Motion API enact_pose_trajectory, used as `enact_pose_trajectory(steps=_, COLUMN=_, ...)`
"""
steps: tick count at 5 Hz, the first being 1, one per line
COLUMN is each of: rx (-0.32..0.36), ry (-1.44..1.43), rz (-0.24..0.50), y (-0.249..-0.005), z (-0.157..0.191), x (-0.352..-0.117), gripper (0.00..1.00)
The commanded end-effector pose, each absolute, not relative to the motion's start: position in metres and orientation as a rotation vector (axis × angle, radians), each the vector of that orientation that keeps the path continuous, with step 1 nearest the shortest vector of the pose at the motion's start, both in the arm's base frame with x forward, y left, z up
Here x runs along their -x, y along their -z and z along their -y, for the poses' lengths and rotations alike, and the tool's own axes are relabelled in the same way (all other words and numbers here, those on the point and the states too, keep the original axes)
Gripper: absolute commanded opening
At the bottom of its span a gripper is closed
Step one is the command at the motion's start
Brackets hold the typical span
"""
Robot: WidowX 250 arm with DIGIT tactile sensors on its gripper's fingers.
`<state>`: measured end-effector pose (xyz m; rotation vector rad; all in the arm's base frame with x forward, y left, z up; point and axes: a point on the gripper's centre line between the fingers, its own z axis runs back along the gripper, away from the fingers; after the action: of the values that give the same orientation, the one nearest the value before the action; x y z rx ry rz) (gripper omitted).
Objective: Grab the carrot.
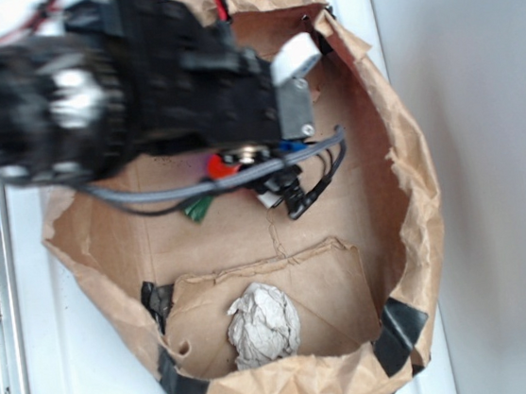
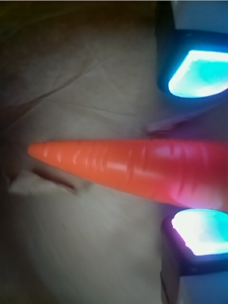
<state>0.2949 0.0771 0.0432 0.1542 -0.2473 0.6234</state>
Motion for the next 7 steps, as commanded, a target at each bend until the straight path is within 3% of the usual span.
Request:
enact_pose_trajectory(steps=1, rx=-0.207, ry=-0.620, rz=0.283, y=-0.056, z=-0.076, x=-0.309, gripper=0.00)
enact_pose_trajectory(steps=2, rx=-0.189, ry=-0.594, rz=0.303, y=-0.064, z=-0.075, x=-0.308, gripper=0.00)
enact_pose_trajectory(steps=4, rx=-0.014, ry=-0.510, rz=0.318, y=-0.128, z=-0.070, x=-0.285, gripper=0.00)
enact_pose_trajectory(steps=5, rx=0.042, ry=-0.495, rz=0.330, y=-0.153, z=-0.065, x=-0.281, gripper=0.00)
enact_pose_trajectory(steps=6, rx=0.027, ry=-0.419, rz=0.309, y=-0.173, z=-0.049, x=-0.276, gripper=0.00)
enact_pose_trajectory(steps=7, rx=0.026, ry=-0.413, rz=0.300, y=-0.178, z=-0.046, x=-0.277, gripper=0.00)
